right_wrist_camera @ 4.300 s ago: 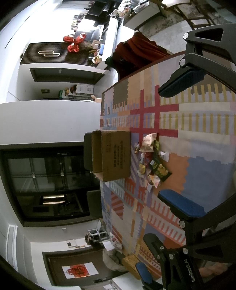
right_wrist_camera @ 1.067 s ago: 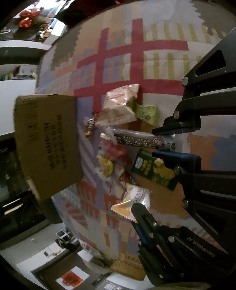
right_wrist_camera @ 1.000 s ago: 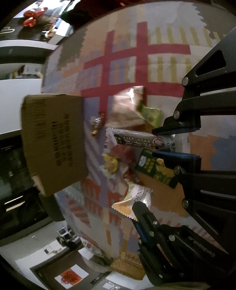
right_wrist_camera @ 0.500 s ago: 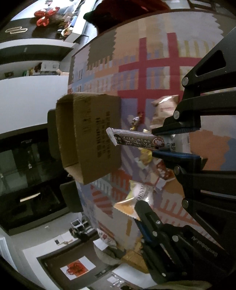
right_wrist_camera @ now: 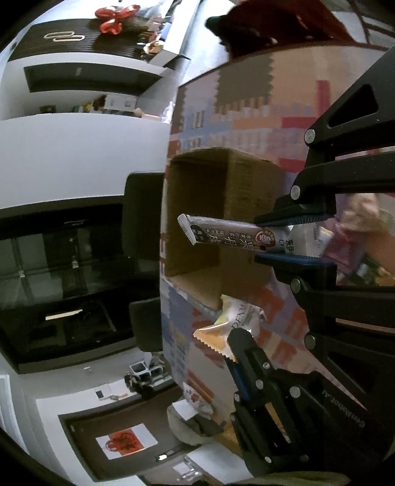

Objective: Organize snacks
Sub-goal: 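Carry the stick pack with the right tool into the cardboard box and release, then return both tools to the snack pile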

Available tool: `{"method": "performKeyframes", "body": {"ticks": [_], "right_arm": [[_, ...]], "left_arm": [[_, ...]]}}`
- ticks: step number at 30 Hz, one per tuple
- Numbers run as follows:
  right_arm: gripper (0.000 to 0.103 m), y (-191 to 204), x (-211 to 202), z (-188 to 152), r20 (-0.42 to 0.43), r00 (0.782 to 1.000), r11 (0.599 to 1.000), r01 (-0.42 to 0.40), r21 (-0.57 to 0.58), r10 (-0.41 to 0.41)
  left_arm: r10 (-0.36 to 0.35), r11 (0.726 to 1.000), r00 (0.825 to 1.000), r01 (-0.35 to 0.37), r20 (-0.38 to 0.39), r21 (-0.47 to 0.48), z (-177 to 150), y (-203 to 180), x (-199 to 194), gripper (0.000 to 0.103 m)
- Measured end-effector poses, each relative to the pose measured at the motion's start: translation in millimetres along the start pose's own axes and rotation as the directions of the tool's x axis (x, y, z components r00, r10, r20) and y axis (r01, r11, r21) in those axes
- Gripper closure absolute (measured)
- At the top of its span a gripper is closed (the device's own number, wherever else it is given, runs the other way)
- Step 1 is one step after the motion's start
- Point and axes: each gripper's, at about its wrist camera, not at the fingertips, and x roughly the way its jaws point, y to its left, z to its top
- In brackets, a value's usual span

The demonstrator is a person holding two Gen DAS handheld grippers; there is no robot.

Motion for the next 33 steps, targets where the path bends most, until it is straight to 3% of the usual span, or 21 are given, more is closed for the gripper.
{"method": "performKeyframes", "body": {"ticks": [7, 14, 16, 18, 23, 33], "right_arm": [[0.085, -11, 36, 41, -0.041, 0.999, 1.0, -0.002, -0.009, 0.001], [0.084, -20, 64, 68, -0.049, 0.998, 0.999, 0.031, -0.012, -0.031], [0.081, -22, 69, 72, -0.039, 0.997, 0.997, 0.071, -0.016, -0.072], [0.054, -26, 69, 75, -0.028, 0.994, 0.994, 0.108, -0.009, -0.108], [0.054, -28, 53, 67, -0.006, 0.992, 0.992, 0.128, -0.009, -0.128], [0.054, -19, 8, 32, 0.017, 0.997, 0.997, 0.079, 0.014, -0.079]], "left_arm": [[0.019, 0.999, 0.998, -0.021, -0.059, -0.027, 42, 19, 53, 0.094], [0.007, 0.994, 0.989, -0.023, -0.146, -0.111, 59, 39, 98, 0.091], [0.025, 0.992, 0.985, -0.045, -0.174, -0.115, 61, 42, 104, 0.061], [0.037, 0.99, 0.986, -0.058, -0.161, -0.125, 61, 46, 102, 0.053], [0.068, 0.991, 0.989, -0.082, -0.133, -0.107, 56, 46, 81, 0.051], [0.096, 0.992, 0.993, -0.101, -0.069, -0.072, 32, 31, 16, 0.041]]}}
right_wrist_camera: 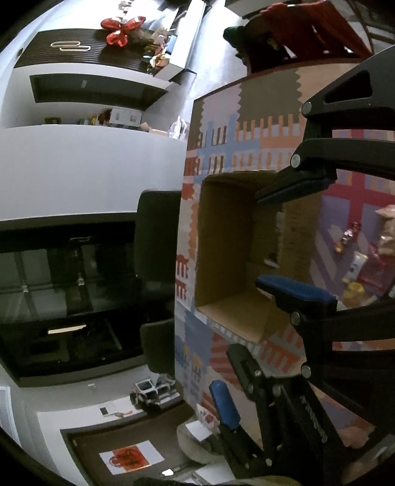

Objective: Organize snacks
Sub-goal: 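Return both tools to the snack pile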

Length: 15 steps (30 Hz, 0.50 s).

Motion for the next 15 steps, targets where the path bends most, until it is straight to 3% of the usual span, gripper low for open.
{"method": "performKeyframes", "body": {"ticks": [15], "right_arm": [[0.054, 0, -49, -74, -0.012, 1.0, 0.998, 0.006, 0.06, -0.005]], "left_arm": [[-0.027, 0.999, 1.0, 0.027, 0.008, 0.023, -71, -20, -57, 0.04]]}}
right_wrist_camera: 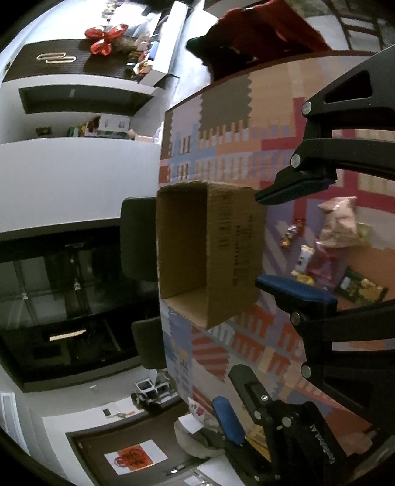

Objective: Organize snacks
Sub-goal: 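Return both tools to the snack pile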

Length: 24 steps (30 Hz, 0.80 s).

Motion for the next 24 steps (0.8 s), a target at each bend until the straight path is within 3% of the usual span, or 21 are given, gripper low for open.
{"method": "performKeyframes", "body": {"ticks": [14, 24], "right_arm": [[0.054, -3, -1, -60, -0.054, 0.998, 0.999, 0.036, 0.021, -0.035], [0.054, -7, 33, -103, -0.169, 0.986, 0.999, 0.018, 0.048, -0.01]], "left_arm": [[-0.028, 0.999, 0.997, 0.03, -0.068, 0.029, -61, -17, 5, 0.04], [-0.053, 0.998, 0.985, 0.058, -0.164, 0.028, -100, -29, 28, 0.04]]}}
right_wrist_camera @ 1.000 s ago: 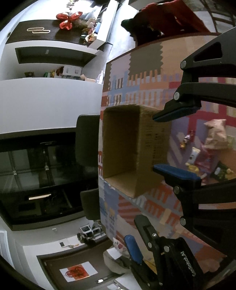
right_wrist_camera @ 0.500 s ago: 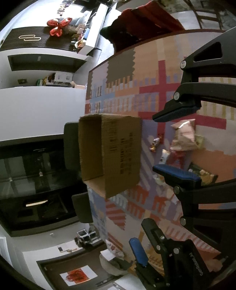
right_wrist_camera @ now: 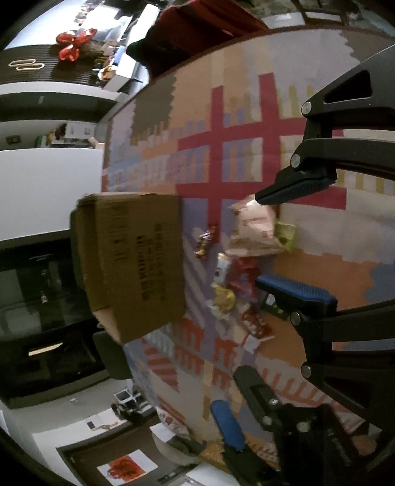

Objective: Organize snacks
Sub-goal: 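Return both tools to the snack pile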

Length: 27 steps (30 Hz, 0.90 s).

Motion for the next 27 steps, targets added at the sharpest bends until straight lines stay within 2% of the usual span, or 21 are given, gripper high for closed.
{"method": "performKeyframes", "body": {"ticks": [9, 18, 25, 27], "right_arm": [[0.054, -4, 34, -20, -0.067, 0.998, 1.0, -0.001, 0.018, 0.002], [0.054, -5, 60, -28, -0.093, 0.995, 1.0, 0.02, 0.002, -0.02], [0.055, 0, 72, -29, -0.105, 0.995, 1.0, -0.002, -0.016, 0.0], [0.059, 0, 76, -29, -0.11, 0.994, 1.0, -0.002, -0.016, 0.001]], "left_arm": [[-0.043, 0.999, 0.996, 0.043, -0.081, -0.004, -27, -11, 34, 0.04], [-0.045, 0.999, 0.99, 0.044, -0.137, -0.015, -46, -13, 62, 0.041], [-0.046, 0.999, 0.984, 0.041, -0.173, -0.031, -50, -15, 82, 0.041], [-0.038, 0.999, 0.984, 0.033, -0.173, -0.031, -50, -15, 84, 0.041]]}}
